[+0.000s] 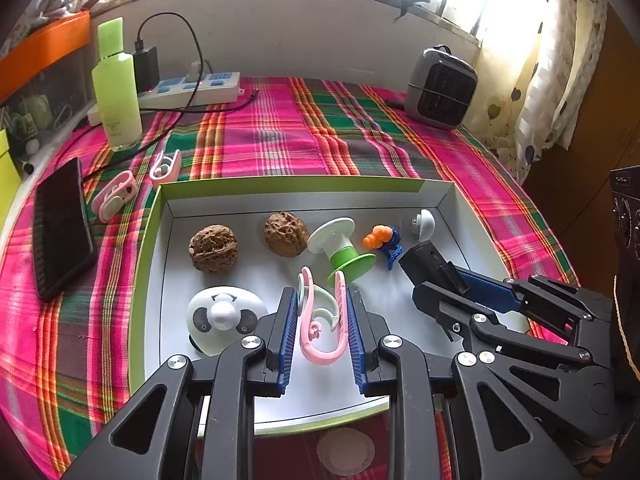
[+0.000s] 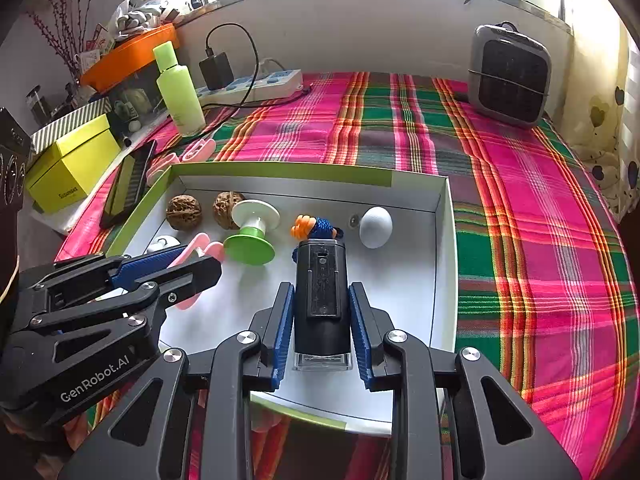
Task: Organize objects
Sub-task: 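Carry the black cylinder in the right tool while the left tool carries the pink clip over the box, then lower and release the pink clip from the left tool while the right tool releases the black cylinder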
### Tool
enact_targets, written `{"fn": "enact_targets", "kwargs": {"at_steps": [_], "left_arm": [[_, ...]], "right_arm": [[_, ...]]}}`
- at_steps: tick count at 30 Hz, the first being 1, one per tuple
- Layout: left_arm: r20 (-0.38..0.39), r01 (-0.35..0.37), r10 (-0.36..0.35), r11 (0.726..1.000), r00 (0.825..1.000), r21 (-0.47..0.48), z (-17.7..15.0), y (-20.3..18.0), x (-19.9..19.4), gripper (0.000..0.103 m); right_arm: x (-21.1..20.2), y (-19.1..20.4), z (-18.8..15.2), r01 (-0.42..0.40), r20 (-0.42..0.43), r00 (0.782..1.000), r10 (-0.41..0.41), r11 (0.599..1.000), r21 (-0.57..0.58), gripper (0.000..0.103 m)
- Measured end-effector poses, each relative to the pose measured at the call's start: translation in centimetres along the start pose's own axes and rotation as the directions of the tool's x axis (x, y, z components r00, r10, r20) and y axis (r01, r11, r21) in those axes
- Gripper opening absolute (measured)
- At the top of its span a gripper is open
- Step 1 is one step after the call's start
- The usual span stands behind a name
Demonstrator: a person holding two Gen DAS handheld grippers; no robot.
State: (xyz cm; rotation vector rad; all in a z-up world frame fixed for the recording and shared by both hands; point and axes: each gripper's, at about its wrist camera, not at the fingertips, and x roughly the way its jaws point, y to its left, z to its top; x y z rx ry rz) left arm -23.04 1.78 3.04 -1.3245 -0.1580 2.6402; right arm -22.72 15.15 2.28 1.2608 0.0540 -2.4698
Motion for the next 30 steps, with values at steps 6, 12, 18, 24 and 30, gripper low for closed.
{"fn": "enact_targets", "kwargs": {"at_steps": [6, 12, 18, 24, 30], "left_arm": [[-0.016, -0.008, 0.008, 1.0, 1.0, 0.004, 0.0, 0.1, 0.7, 0.022], [-0.021, -0.017, 0.017, 1.0, 1.0, 0.0, 0.2, 0.3, 1.1, 0.022], [-0.028, -0.015, 0.015, 1.0, 0.999, 0.001, 0.2, 0.4, 1.5, 0.022], [-0.029, -0.018, 0.018, 1.0, 0.999, -0.007, 0.4, 0.6, 1.6, 0.022], [-0.027, -0.02, 0.02, 1.0, 0.999, -0.008, 0.5, 0.6, 1.7, 0.022]], "right_arm": [[0.7, 0.0, 0.3, 0.006, -0.011, 1.0, -0.006, 1.0, -0.012, 0.029], [0.8, 0.3, 0.5, 0.003, -0.023, 1.0, -0.003, 1.0, -0.027, 0.029], [1.5, 0.6, 0.5, 0.001, -0.041, 0.999, -0.003, 0.999, -0.041, 0.029], [1.8, 0.6, 0.9, 0.008, -0.041, 0.999, -0.009, 0.999, -0.042, 0.029], [2.2, 0.6, 1.3, 0.01, -0.036, 0.999, -0.012, 0.999, -0.045, 0.029]]}}
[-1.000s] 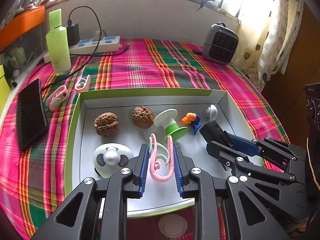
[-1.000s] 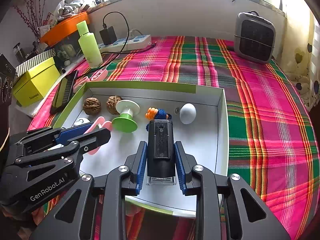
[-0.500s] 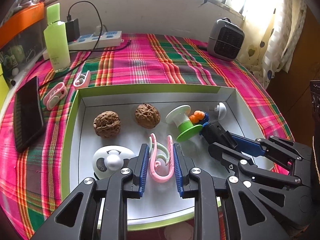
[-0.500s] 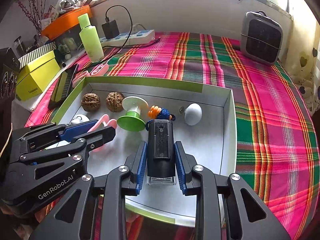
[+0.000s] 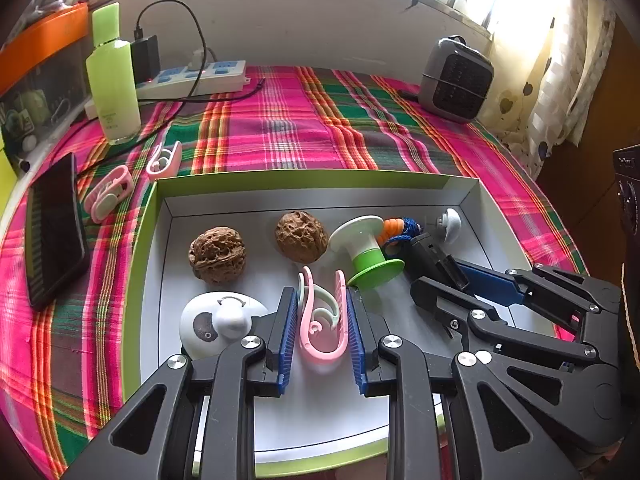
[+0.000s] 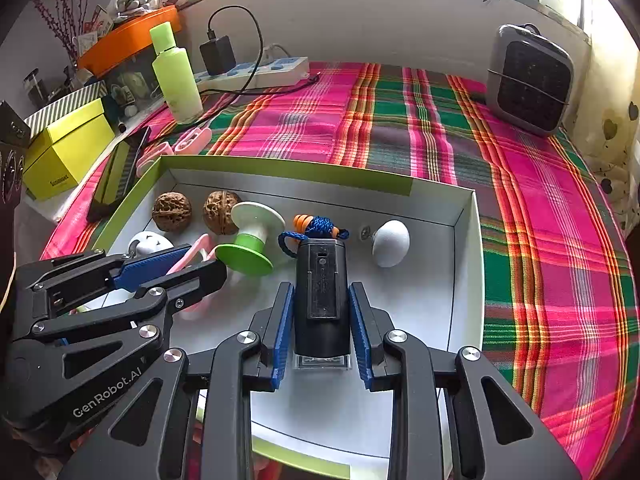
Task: Organize objects
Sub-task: 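Lower and release the pink clip from the left tool while the right tool releases the black cylinder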
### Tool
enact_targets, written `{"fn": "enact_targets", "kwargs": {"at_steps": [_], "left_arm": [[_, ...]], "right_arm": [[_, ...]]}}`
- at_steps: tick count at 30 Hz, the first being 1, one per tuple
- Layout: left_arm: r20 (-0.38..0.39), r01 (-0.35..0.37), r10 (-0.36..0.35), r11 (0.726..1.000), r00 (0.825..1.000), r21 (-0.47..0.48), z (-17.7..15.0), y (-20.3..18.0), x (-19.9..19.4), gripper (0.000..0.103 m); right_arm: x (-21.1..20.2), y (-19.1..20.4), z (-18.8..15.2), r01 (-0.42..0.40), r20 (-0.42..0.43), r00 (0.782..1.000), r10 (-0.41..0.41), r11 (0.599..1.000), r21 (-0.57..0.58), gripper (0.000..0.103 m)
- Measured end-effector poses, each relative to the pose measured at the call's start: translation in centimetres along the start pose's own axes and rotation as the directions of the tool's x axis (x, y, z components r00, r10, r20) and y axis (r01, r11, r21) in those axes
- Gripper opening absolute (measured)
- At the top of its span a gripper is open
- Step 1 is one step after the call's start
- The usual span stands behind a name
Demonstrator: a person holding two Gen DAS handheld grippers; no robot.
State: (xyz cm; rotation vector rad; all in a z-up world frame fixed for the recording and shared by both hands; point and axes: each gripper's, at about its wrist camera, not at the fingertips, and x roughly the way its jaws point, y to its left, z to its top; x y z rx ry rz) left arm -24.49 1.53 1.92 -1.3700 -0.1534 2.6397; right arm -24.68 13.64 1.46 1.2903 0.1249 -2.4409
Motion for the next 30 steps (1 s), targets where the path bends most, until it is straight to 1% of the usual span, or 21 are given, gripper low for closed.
{"fn": "enact_targets", "kwargs": {"at_steps": [12, 30], "left_arm": [[0.012, -0.006, 0.006, 1.0, 1.0, -0.003, 0.34, 0.19, 0.37, 0.022], [0.013, -0.01, 0.01, 1.0, 1.0, 0.002, 0.45, 0.22, 0.45, 0.023]], "right_arm": [[0.61, -0.1, 0.88, 0.001, 0.013, 1.0, -0.002, 1.0, 0.005, 0.029], [0.64, -0.28, 0.79, -0.002, 0.03, 1.0, 0.002, 1.0, 0.005, 0.029]]}}
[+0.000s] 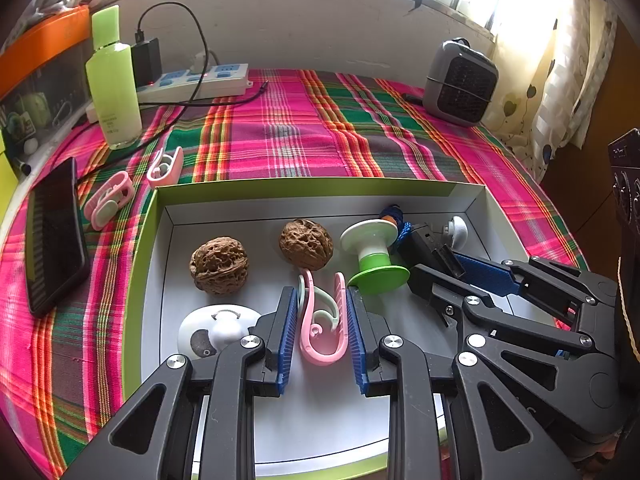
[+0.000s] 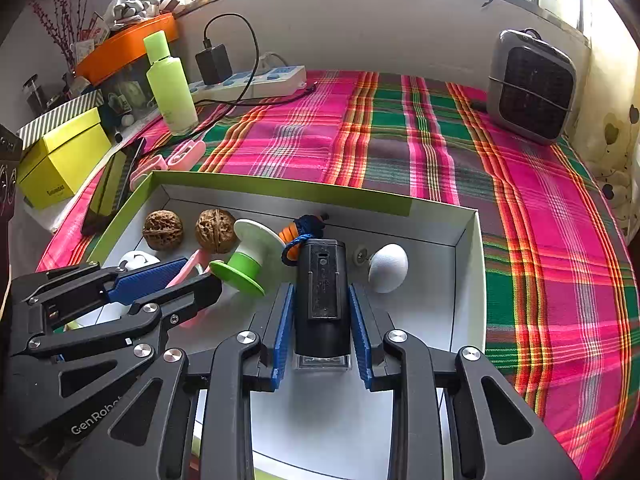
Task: Organize objects
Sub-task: 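Lower and release the pink clip from the left tool while the right tool releases the black cylinder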
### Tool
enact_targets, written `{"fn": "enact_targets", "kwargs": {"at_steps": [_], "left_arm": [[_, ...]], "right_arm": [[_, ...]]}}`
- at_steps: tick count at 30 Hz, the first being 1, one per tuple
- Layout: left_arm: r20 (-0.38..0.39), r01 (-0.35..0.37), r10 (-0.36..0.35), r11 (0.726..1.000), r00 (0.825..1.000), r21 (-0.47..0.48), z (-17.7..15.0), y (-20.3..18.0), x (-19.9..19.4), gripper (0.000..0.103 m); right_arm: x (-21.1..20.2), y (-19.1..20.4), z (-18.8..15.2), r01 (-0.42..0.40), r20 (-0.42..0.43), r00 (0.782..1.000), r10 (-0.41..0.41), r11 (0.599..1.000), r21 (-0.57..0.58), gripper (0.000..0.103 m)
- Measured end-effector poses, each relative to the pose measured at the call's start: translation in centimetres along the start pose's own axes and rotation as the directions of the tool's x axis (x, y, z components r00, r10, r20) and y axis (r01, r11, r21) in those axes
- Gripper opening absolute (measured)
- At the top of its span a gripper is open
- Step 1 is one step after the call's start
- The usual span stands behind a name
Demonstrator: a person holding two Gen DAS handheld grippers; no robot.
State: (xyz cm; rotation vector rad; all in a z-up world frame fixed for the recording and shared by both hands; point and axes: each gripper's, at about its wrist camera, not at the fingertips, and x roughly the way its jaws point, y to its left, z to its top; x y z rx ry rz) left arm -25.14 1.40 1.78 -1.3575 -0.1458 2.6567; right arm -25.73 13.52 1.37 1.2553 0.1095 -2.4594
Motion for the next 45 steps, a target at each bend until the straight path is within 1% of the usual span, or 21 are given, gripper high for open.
{"fn": "enact_targets", "kwargs": {"at_steps": [10, 13, 15, 18, 24, 31, 38, 45], "left_arm": [[-0.001, -0.005, 0.005, 1.0, 1.0, 0.004, 0.0, -0.1, 0.0, 0.026], [-0.003, -0.013, 0.013, 1.0, 1.0, 0.005, 0.0, -0.1, 0.0, 0.029], [-0.004, -0.026, 0.026, 1.0, 1.0, 0.006, -0.1, -0.1, 0.0, 0.034], [-0.005, -0.025, 0.025, 1.0, 1.0, 0.0, -0.1, 0.1, -0.1, 0.037], [-0.007, -0.03, 0.03, 1.0, 1.0, -0.006, -0.2, 0.2, -0.3, 0.041], [-0.008, -0.03, 0.03, 0.999, 1.0, -0.013, -0.4, 0.2, -0.6, 0.043], [0.003, -0.042, 0.042, 0.999, 0.999, -0.006, -0.6, 0.1, -1.0, 0.045], [0.015, -0.031, 0.032, 0.999, 0.999, -0.013, -0.8, 0.1, -2.0, 0.045]], "right_arm": [[0.0, -0.1, 0.0, 0.003, 0.002, 1.0, -0.003, 1.0, 0.009, 0.029], [-0.1, -0.1, -0.1, 0.005, 0.002, 1.0, -0.005, 1.0, 0.009, 0.029], [-0.2, -0.1, -0.1, 0.011, 0.004, 1.0, -0.011, 1.0, 0.005, 0.029], [-0.3, -0.1, -0.1, 0.011, 0.005, 1.0, -0.011, 1.0, 0.004, 0.029], [-0.6, -0.1, -0.3, 0.015, 0.01, 1.0, -0.015, 1.0, 0.004, 0.029], [-1.0, -0.1, -0.4, 0.018, 0.021, 1.0, -0.018, 1.0, 0.007, 0.032], [-1.5, -0.1, -0.7, 0.018, 0.028, 0.999, -0.018, 1.0, 0.008, 0.033], [-2.4, 0.1, -1.1, 0.008, 0.042, 0.999, -0.009, 1.0, 0.005, 0.034]]}}
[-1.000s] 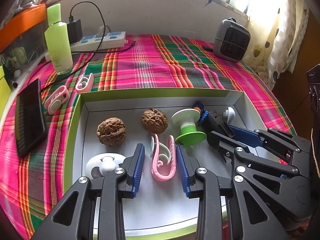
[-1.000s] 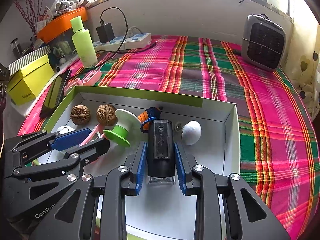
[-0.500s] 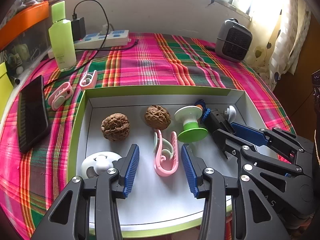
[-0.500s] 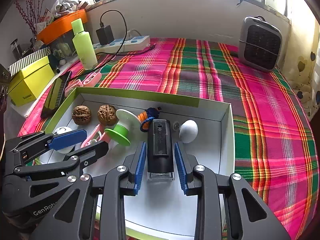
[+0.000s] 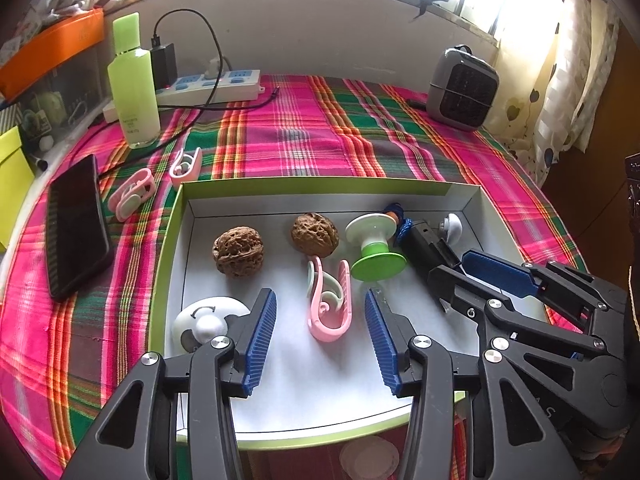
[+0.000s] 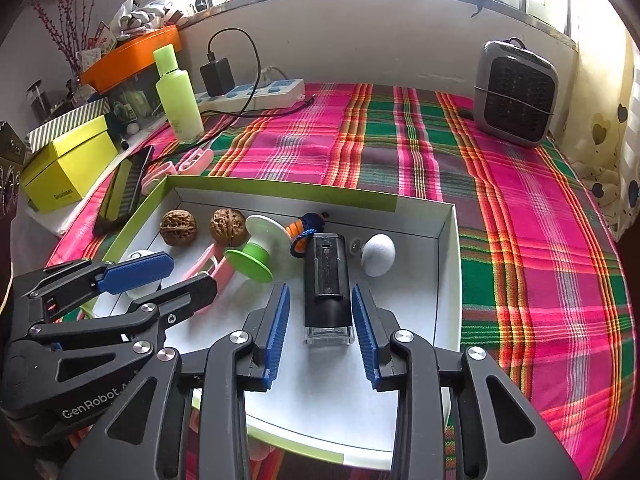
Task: Organize objects
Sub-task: 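Lower and release the pink clip from the left tool while the right tool releases the black cylinder, then withdraw both tools, moving the left tool to the frosted cup while the right approaches the pink-mint holder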
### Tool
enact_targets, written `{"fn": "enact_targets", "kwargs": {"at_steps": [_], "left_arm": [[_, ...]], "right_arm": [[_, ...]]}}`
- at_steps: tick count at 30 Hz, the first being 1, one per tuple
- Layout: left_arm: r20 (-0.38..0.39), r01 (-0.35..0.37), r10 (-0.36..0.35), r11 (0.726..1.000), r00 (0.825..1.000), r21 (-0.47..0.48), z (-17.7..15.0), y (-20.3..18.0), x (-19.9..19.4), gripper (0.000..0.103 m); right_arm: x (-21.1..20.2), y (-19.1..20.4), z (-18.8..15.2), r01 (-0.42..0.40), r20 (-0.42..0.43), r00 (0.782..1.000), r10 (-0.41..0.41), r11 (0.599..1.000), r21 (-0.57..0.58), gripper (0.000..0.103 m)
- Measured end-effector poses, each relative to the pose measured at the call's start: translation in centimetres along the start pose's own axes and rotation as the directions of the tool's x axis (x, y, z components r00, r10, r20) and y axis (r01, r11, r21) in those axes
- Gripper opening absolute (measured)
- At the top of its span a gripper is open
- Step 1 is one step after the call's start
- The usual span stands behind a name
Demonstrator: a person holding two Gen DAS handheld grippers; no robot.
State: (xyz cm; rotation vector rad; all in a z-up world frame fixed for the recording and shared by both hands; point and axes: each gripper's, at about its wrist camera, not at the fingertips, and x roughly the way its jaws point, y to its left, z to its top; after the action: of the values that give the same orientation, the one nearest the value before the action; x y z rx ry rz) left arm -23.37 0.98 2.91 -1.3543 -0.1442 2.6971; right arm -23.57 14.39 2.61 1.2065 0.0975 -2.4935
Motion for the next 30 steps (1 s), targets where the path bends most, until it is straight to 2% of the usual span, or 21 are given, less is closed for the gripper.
{"fn": "enact_targets", "kwargs": {"at_steps": [23, 30], "left_arm": [[0.052, 0.0, 0.001, 1.0, 0.999, -0.019, -2.6, 0.3, -4.3, 0.046], [0.074, -0.02, 0.022, 0.999, 0.997, -0.027, -4.0, 0.6, -5.5, 0.046]], "right_arm": [[-4.4, 1.3, -2.2, 0.022, 0.073, 0.997, -0.021, 1.0, -0.008, 0.035], [-5.7, 1.6, -3.5, 0.016, 0.095, 0.995, -0.016, 1.0, 0.0, 0.035]]}}
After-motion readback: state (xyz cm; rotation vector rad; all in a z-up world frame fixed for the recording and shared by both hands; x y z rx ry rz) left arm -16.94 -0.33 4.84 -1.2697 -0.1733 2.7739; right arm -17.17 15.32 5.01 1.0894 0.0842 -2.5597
